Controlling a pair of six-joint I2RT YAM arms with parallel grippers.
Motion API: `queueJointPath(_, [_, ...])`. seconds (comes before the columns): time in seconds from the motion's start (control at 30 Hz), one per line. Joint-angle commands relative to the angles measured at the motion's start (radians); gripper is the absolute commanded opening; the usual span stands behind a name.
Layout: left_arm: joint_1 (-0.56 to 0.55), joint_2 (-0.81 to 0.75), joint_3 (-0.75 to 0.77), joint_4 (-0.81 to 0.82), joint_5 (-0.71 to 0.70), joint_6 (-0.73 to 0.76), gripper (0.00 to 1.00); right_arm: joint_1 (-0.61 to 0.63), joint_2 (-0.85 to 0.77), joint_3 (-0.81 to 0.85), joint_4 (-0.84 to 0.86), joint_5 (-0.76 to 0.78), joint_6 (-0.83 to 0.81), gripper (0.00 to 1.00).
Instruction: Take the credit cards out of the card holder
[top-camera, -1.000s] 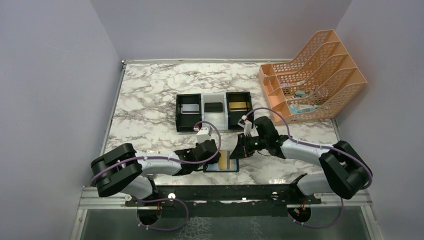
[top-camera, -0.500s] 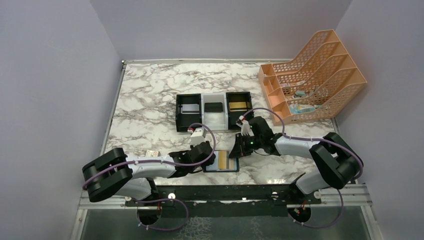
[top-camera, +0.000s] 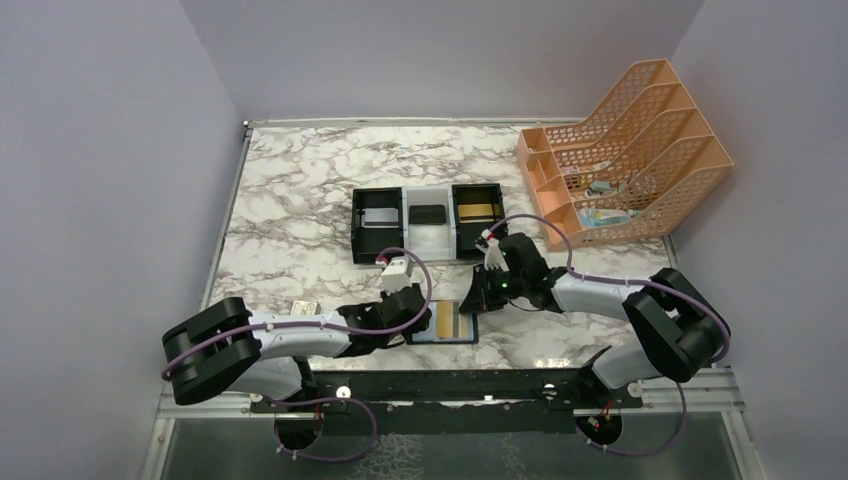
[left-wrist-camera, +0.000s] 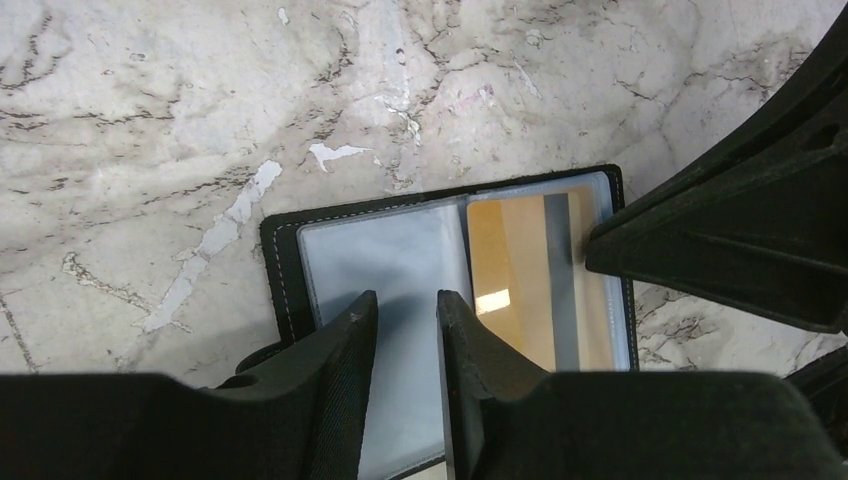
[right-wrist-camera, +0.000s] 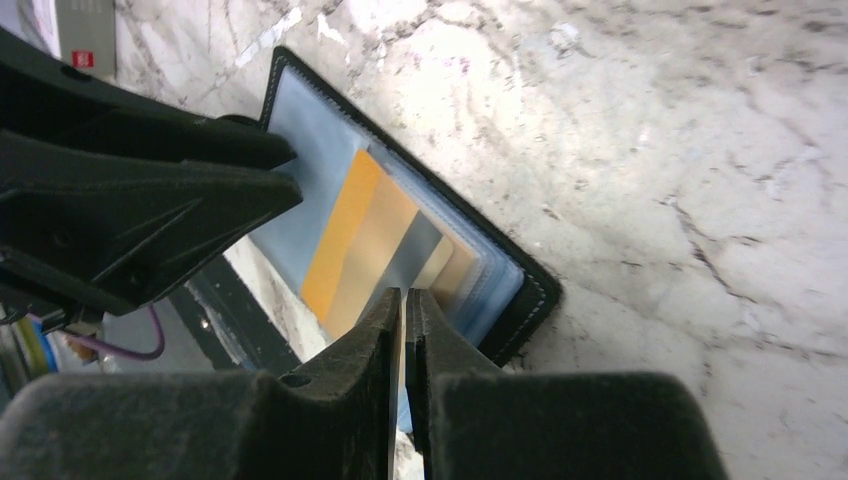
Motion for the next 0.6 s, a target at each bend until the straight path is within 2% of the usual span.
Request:
queueJointPath(0.0, [-0.027, -0.028, -0.005, 0.027, -0.008, 0.006, 0.33, -0.001, -0.027, -0.05, -0.086, 0.188, -0.026, 0.09])
queueJointPath(0.13, [-0.043, -0.013, 0.004, 0.135, 0.069, 0.04, 0.37, -0.002, -0.017, -0.047, -0.088, 0.171, -0.029, 0.09])
queueJointPath(0.33, [-0.073, 0.039, 0.044, 0.142, 0.075, 0.041, 0.37, -0.002, -0.039, -0.06, -0.082, 0.173, -0.024, 0.09])
queueJointPath(0.57, [-0.075, 0.058, 0.019, 0.142, 0.057, 0.0, 0.36, -0.002, -0.033, -0.057, -0.082, 0.164, -0.027, 0.09])
